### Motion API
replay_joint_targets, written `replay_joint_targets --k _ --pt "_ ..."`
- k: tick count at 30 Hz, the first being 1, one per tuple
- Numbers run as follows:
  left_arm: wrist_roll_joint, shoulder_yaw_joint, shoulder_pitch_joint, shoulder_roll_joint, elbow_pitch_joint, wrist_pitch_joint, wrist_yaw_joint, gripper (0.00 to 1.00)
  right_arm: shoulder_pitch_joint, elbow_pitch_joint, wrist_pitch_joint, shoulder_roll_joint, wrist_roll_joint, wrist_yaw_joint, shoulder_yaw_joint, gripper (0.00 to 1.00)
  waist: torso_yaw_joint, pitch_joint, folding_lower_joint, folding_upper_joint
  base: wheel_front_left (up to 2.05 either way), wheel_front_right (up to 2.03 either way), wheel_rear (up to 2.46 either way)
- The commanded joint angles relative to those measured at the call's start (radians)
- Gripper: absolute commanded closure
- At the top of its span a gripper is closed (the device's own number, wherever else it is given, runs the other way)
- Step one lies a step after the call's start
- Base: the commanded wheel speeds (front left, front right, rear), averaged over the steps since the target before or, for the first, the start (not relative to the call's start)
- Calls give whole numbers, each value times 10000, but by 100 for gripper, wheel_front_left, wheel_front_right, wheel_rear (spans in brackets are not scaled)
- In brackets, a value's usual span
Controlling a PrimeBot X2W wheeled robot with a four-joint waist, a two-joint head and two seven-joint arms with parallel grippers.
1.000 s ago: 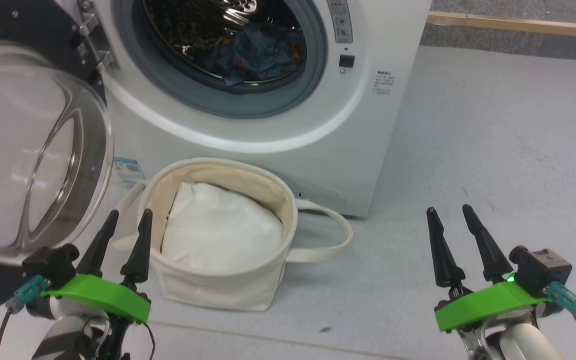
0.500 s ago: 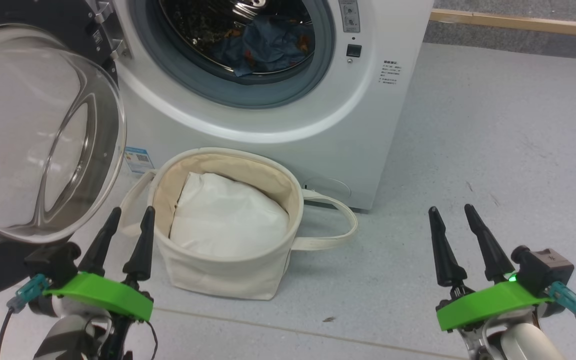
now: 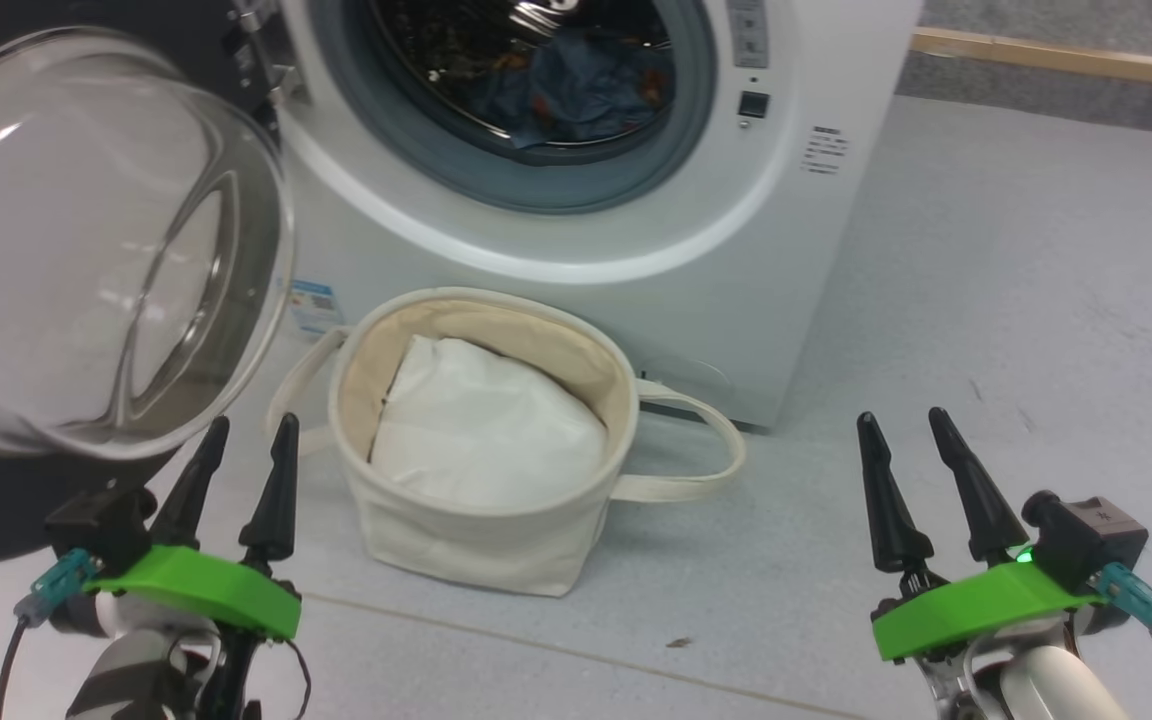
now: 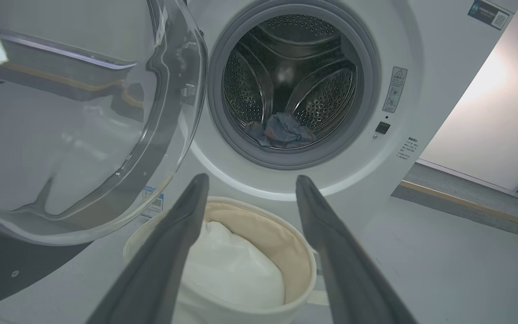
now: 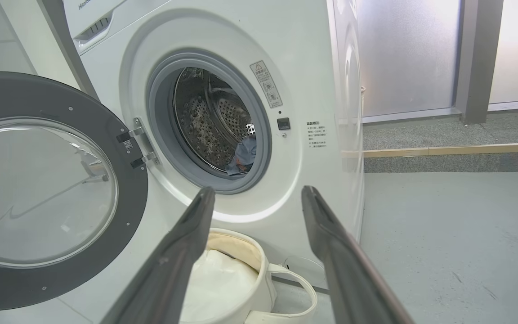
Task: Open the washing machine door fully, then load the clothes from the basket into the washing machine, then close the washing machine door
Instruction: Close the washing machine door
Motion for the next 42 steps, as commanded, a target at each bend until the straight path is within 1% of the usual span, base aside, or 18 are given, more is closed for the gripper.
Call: replay_joint_targets --k 1,10,18,25,29,35,42 --pt "95 504 -337 187 -378 -49 55 0 -171 -318 -51 -64 44 4 160 0 190 -15 0 -1 0 0 0" --pt "760 673 -162 -20 -502 -49 77 0 -149 -263 -51 -55 99 4 234 0 1285 -43 0 -1 0 0 0" --pt "941 1075 -93 -145 -739 -49 23 0 -152 -213 -51 -9 113 4 227 0 2324 -17 0 -1 0 0 0" --pt "1235 1426 -5 -173 -903 -49 22 0 -194 -184 -51 -2 127 4 236 0 3082 -28 0 -1 0 0 0" --pt "1269 1869 116 -250 -1129 -49 142 0 -339 -122 -51 13 147 4 414 0 3187 38 0 -1 0 0 0" --pt "1283 2197 500 -380 -1298 -49 57 0 -804 139 -51 -36 311 4 936 0 3337 138 0 -1 0 0 0" --pt "1358 2642 852 -403 -1557 -49 84 0 -1319 420 -51 -24 523 4 1435 0 3490 287 0 -1 0 0 0"
